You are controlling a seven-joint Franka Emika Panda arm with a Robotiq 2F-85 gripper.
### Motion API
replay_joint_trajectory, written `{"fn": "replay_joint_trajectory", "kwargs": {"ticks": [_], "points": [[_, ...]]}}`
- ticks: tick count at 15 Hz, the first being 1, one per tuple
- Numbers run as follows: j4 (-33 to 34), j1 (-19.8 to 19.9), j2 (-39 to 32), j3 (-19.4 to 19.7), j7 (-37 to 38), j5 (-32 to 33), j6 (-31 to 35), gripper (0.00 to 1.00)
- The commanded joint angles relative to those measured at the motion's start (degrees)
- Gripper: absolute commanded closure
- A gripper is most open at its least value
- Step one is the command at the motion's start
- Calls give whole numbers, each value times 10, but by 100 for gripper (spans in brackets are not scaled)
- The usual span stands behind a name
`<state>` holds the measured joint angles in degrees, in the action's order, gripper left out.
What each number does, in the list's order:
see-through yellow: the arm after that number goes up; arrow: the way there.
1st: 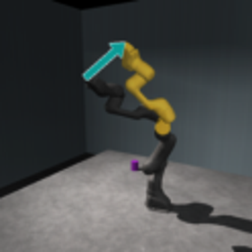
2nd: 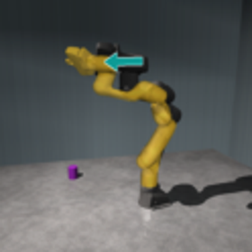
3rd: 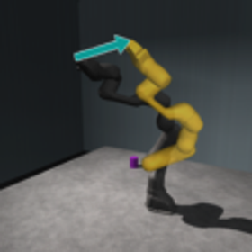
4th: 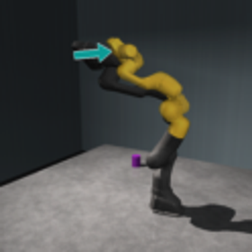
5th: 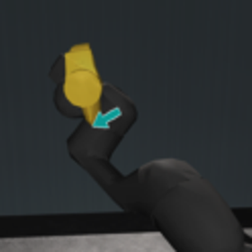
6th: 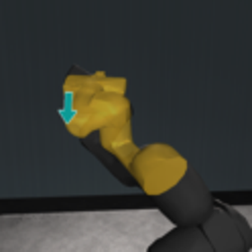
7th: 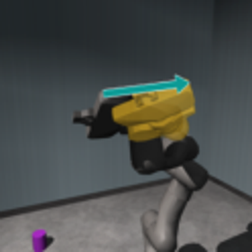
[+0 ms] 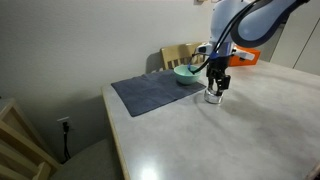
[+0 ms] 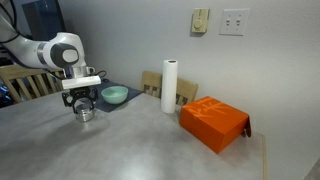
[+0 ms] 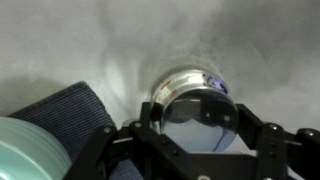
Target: Take the silver lid from the silver bottle and place it on the table
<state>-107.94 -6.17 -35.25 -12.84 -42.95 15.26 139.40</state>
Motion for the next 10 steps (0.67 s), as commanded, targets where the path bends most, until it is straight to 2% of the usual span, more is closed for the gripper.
{"fn": "replay_joint_trajectory", "kwargs": {"ticks": [1,3,10], "points": [[15,-1,-8,-2,-15,-4,-10,48],[16,-4,-6,-2,-12,-2,-11,56],[-26,-11,33,5,27,-1,3,56]]}}
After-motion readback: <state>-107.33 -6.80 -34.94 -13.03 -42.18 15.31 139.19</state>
